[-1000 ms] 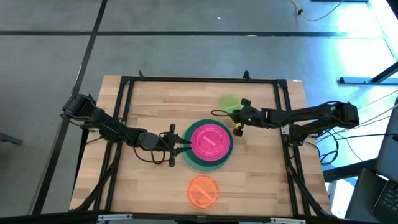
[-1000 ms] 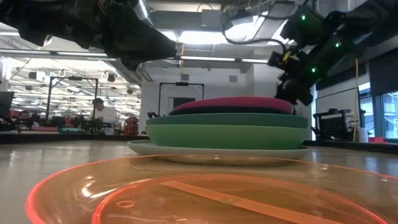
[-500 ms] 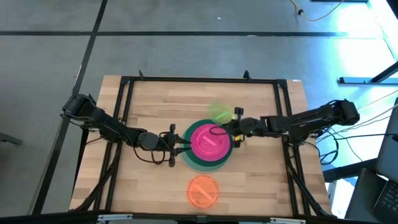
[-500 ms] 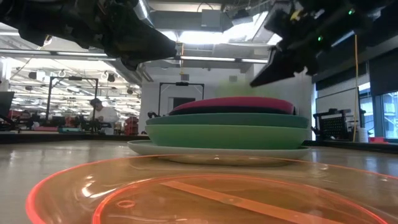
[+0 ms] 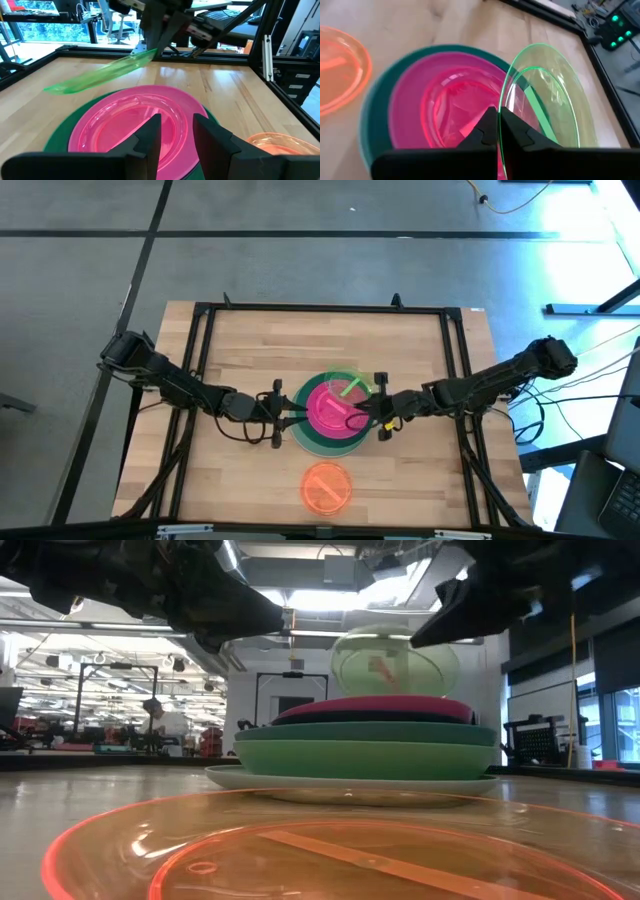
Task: Stack plastic plates
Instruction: Stack the light green plate on top of the light pink plate
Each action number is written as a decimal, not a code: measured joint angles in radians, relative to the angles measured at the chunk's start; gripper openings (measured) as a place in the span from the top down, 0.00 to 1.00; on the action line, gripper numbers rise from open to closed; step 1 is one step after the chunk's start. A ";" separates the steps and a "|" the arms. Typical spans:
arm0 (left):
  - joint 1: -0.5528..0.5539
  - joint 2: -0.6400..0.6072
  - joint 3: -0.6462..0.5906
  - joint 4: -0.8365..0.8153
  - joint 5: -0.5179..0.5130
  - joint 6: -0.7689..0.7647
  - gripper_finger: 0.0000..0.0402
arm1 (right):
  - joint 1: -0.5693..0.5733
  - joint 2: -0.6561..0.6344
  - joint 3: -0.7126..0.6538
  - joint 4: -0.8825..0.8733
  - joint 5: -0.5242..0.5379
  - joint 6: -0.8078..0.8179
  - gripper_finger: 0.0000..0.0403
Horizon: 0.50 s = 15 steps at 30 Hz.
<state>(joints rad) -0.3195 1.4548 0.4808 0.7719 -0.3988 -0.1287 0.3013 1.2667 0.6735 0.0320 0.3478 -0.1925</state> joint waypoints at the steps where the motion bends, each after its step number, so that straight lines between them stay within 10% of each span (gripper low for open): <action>1: 0.000 0.000 0.000 0.000 0.000 0.000 0.74 | 0.008 0.000 0.000 0.008 0.000 0.000 1.00; 15: 0.000 0.000 0.000 0.000 0.000 0.000 0.74 | 0.048 0.000 0.000 0.093 -0.107 0.000 1.00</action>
<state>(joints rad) -0.3195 1.4549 0.4812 0.7719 -0.3990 -0.1287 0.3492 1.2671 0.6735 0.1249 0.2413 -0.1922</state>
